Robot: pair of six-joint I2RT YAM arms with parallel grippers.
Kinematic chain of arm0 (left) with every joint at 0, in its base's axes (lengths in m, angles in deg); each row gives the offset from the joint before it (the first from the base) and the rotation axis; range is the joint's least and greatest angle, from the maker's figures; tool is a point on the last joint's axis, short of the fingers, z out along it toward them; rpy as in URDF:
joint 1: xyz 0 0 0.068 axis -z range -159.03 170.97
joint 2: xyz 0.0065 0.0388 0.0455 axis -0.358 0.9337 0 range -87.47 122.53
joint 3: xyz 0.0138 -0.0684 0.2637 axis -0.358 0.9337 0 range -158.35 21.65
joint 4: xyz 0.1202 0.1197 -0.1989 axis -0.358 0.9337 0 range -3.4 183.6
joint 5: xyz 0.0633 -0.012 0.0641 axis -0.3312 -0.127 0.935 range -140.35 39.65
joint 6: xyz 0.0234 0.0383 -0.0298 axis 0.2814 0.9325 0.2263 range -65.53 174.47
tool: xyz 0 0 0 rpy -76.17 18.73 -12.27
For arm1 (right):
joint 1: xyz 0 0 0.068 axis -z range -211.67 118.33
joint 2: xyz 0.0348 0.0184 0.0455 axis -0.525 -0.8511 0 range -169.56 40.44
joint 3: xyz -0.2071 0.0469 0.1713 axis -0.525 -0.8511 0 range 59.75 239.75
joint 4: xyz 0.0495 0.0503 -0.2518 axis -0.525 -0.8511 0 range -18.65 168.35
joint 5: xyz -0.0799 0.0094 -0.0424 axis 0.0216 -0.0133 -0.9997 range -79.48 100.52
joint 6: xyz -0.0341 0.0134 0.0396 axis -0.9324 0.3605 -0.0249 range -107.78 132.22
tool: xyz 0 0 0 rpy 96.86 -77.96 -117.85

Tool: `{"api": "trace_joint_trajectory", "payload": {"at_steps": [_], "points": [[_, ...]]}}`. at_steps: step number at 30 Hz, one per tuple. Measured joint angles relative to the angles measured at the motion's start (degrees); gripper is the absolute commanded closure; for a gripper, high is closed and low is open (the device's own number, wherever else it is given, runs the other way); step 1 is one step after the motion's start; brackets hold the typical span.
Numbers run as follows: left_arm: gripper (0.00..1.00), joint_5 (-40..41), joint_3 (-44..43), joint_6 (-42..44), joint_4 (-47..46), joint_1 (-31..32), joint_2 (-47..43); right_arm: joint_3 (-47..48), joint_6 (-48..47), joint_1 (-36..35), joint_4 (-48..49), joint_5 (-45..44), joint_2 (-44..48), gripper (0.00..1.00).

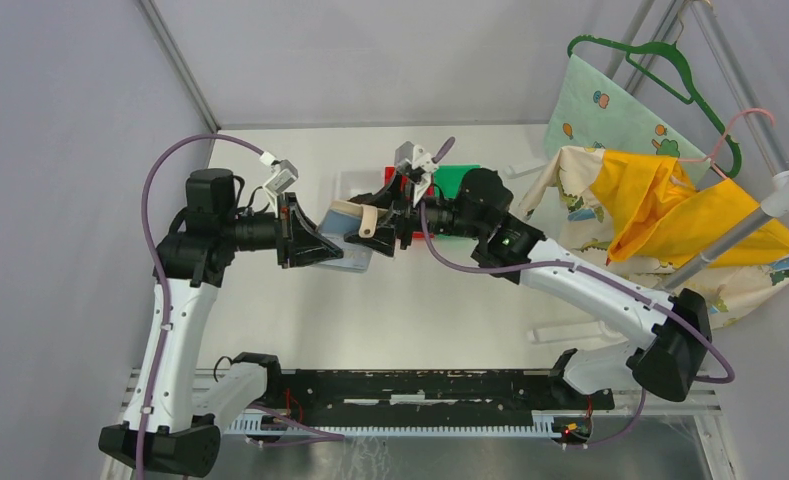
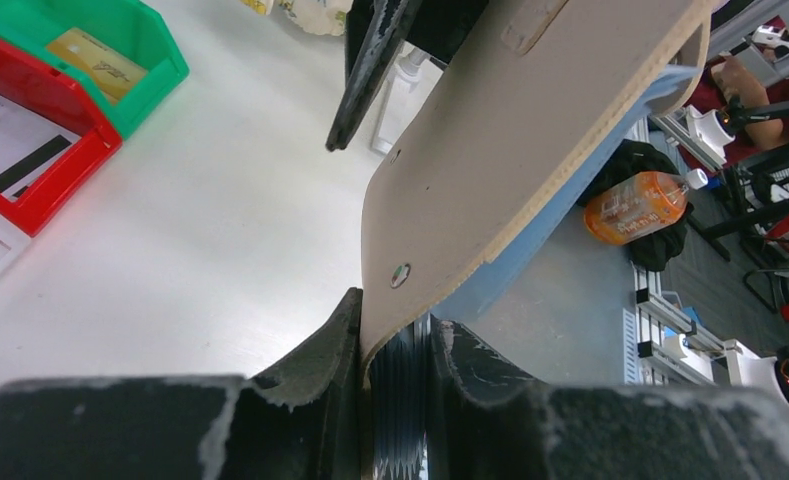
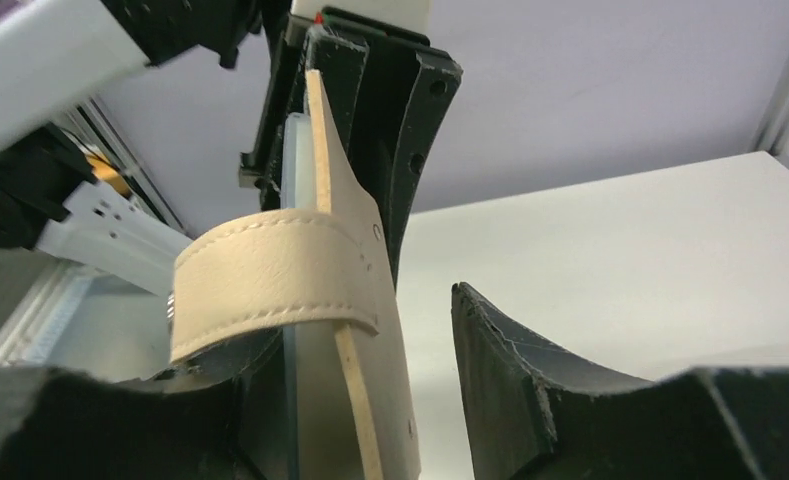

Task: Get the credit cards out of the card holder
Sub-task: Remove the credit card from the card holder.

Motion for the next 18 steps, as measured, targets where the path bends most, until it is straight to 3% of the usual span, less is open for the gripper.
{"api": "trace_joint_trajectory", "payload": {"at_steps": [5, 13, 18], "points": [[0.98, 0.5, -2.1, 6.0, 5.6, 0.0, 1.3, 7.8, -11.0, 0.2, -14.5, 2.5, -2.7, 0.47], [0.97, 3.1, -5.2, 17.9, 15.7, 0.0, 4.3, 19.4, -23.3, 0.2, -33.4, 5.5, -6.9, 0.58], [0.97, 4.9, -5.4, 21.3, 18.7, 0.0, 4.9, 21.4, -27.4, -0.1, -39.6, 5.7, -7.8, 0.77]]}}
